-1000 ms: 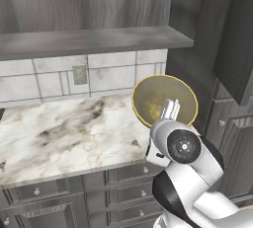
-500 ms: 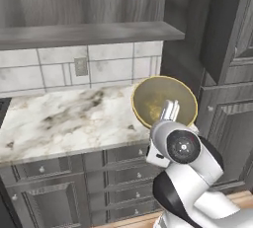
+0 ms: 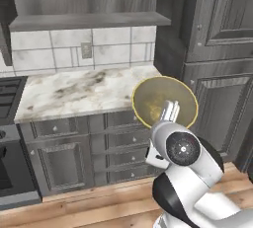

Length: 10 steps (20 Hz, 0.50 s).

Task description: Move the bowls from the cabinet to the plates on the dining table.

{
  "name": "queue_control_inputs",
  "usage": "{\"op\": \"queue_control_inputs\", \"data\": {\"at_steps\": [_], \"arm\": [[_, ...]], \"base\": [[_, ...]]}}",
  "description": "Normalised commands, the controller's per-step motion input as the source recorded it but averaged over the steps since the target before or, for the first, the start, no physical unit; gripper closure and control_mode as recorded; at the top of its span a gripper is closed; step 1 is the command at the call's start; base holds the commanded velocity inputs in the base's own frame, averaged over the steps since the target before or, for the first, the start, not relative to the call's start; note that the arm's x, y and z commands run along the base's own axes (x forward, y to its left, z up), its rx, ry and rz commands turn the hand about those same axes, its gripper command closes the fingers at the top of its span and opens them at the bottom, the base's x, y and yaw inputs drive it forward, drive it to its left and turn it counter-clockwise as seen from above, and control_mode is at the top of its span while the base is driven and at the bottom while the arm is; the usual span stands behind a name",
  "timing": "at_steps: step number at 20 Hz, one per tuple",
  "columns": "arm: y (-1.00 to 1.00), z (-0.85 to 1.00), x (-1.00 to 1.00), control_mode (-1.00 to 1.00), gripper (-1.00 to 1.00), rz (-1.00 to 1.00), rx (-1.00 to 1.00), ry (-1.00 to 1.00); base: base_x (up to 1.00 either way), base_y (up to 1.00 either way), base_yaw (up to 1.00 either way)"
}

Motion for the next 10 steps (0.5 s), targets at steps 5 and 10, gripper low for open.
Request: {"op": "queue_control_inputs", "data": {"at_steps": [5,10], "arm": [[0.0,0.0,0.0,1.0,1.0,0.0,0.0,0.0],[0.0,0.0,0.0,1.0,1.0,0.0,0.0,0.0]], "base": [[-0.6,0.43,0.26],[-0.05,0.74,0.58]]}}
